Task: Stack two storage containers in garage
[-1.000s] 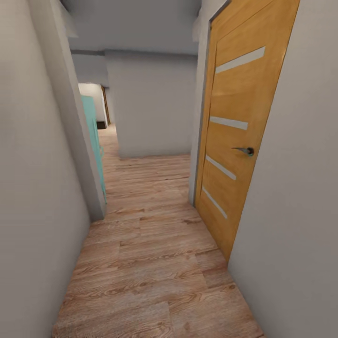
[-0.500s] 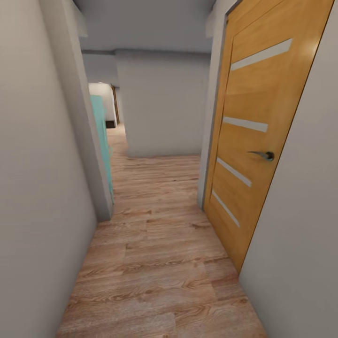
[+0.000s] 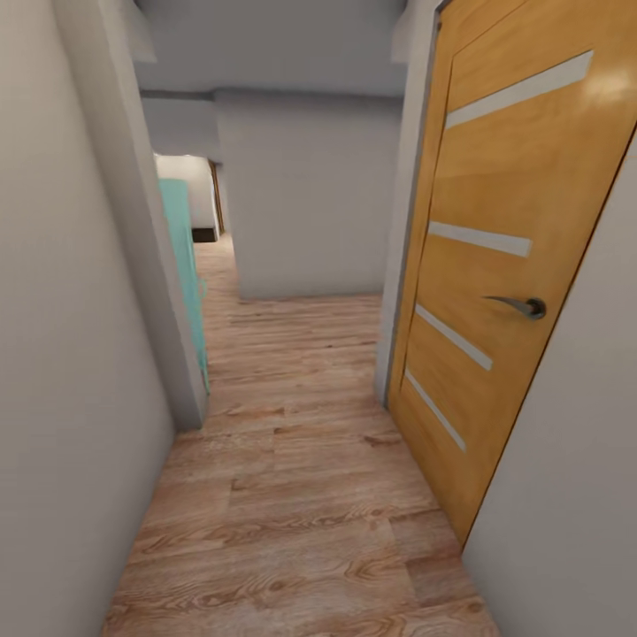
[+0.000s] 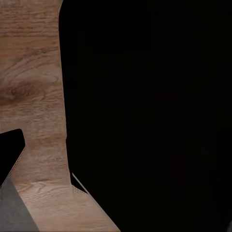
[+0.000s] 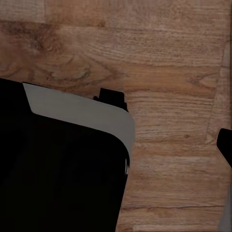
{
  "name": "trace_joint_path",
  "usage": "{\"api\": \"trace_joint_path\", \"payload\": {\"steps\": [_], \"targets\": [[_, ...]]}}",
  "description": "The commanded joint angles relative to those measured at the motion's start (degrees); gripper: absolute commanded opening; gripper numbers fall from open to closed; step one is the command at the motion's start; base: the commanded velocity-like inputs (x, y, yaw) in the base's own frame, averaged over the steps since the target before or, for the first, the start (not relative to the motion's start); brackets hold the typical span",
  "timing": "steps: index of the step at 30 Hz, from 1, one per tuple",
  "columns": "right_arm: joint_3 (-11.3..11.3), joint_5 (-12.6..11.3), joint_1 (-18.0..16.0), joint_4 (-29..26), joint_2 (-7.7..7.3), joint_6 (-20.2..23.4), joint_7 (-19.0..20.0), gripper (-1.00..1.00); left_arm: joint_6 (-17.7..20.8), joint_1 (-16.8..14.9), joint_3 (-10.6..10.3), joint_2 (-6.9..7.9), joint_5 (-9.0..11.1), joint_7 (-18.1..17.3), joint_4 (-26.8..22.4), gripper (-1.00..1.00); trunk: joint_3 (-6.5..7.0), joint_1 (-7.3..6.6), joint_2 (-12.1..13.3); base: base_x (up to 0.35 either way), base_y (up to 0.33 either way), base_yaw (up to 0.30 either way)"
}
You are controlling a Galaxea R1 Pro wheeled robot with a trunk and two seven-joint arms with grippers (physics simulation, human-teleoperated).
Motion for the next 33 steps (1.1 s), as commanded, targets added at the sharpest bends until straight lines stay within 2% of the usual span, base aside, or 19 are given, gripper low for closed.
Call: {"api": "trace_joint_path", "payload": {"steps": [1, 19, 33], "targets": [[0.5, -0.5, -0.1, 0.2, 0.04, -0.3, 0.0, 1.0, 0.0, 0.0, 0.1, 0.0, 0.0, -0.1, 0.0, 1.0, -0.05, 0.03, 0.0, 0.323, 0.0, 0.0], [0.5, -0.5, -0.1, 0.2, 0.1, -0.2, 0.0, 1.0, 0.0, 0.0, 0.1, -0.03, 0.0, -0.1, 0.0, 1.0, -0.05, 0.03, 0.0, 0.322, 0.0, 0.003], [0.5, -0.5, -0.1, 0.2, 0.04, -0.2, 0.0, 1.0, 0.0, 0.0, 0.1, -0.03, 0.1, -0.1, 0.0, 1.0, -0.05, 0.03, 0.0, 0.312, 0.0, 0.225]]}}
